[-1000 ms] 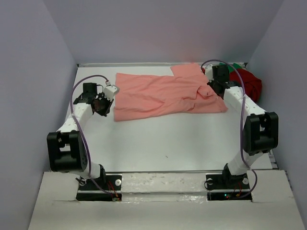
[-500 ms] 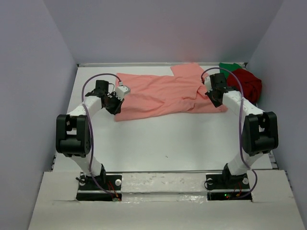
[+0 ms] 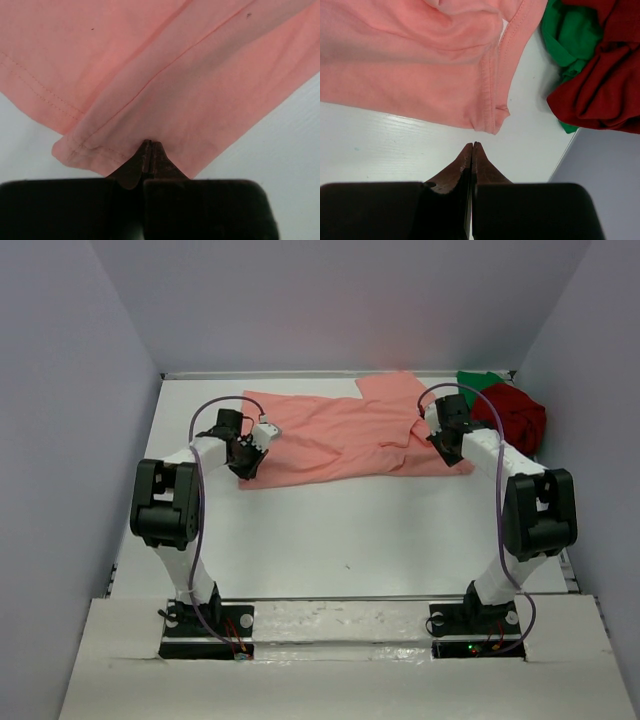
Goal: Fold and stack the t-shirts
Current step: Fold the flattened tshirt in 1/3 of the way
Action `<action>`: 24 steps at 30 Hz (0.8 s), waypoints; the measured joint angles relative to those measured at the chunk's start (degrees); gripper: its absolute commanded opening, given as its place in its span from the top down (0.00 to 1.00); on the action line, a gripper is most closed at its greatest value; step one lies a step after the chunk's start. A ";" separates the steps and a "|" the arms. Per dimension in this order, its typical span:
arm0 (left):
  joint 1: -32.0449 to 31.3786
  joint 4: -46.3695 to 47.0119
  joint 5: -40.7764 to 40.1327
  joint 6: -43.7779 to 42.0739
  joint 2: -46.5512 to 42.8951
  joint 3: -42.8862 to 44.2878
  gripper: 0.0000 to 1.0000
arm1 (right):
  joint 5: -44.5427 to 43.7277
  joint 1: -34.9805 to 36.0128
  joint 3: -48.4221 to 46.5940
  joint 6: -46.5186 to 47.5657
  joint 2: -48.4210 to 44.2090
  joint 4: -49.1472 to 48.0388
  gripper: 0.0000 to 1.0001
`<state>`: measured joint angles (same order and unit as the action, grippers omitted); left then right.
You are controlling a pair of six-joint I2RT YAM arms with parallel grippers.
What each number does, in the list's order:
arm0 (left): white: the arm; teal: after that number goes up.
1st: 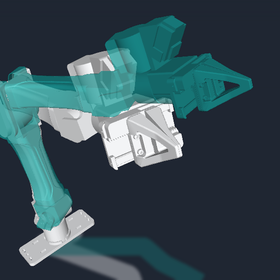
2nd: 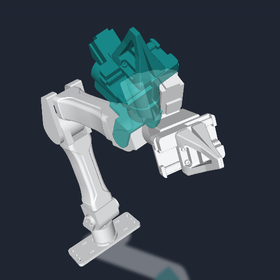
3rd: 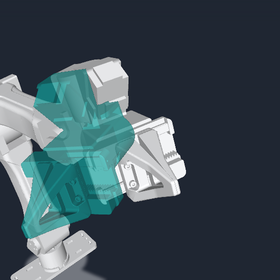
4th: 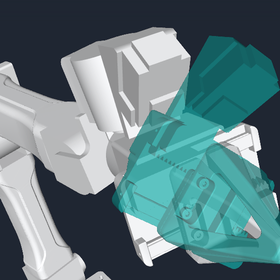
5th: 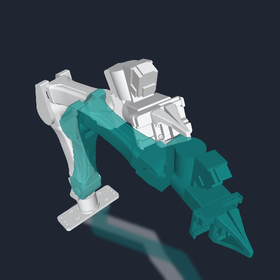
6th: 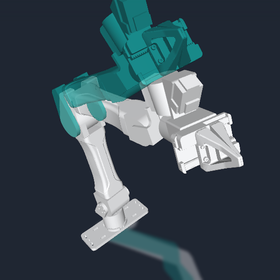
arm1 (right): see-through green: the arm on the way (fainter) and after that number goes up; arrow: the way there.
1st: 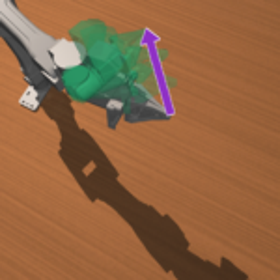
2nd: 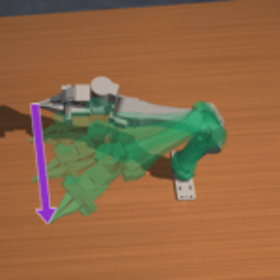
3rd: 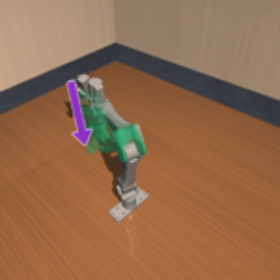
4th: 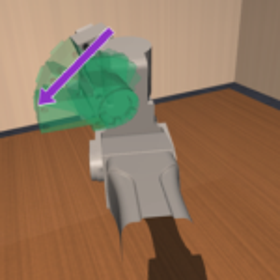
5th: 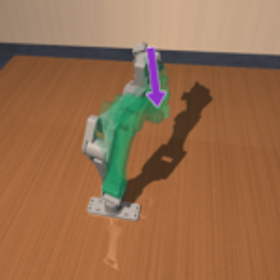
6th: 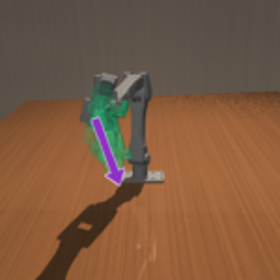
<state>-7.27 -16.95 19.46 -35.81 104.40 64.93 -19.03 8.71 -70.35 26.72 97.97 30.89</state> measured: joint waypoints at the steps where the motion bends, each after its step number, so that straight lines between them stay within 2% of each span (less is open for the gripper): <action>1: -0.11 0.46 -0.76 0.33 0.13 0.07 1.00 | 0.00 0.00 0.00 0.00 0.04 0.02 1.00; 13: -3.21 5.35 -12.28 3.13 0.04 -1.25 1.00 | 2.10 0.00 -0.90 -0.66 2.47 2.78 0.98; 15: -3.80 6.21 -13.46 3.10 -0.94 -2.71 1.00 | 3.85 0.00 -1.49 -1.07 3.19 3.87 0.79; 16: -4.02 6.14 -13.84 3.08 -1.86 -3.72 1.00 | 4.50 0.00 -1.73 -1.18 3.58 4.17 0.75; 21: -4.20 3.78 -14.53 3.15 -6.14 -7.96 1.00 | 6.73 -0.02 -3.48 -1.53 6.82 5.99 0.77; 23: -4.20 1.88 -15.17 3.15 -8.22 -9.66 1.00 | 6.99 -0.02 -4.39 -1.57 8.20 6.49 0.82; 24: -4.20 1.16 -15.43 3.15 -9.03 -10.25 1.00 | 7.06 -0.02 -4.98 -1.64 9.01 6.71 0.91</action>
<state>-11.46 -15.79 4.03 -32.67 95.37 54.68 -11.97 8.69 -75.33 25.08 106.98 37.60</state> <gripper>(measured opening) 0.014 0.201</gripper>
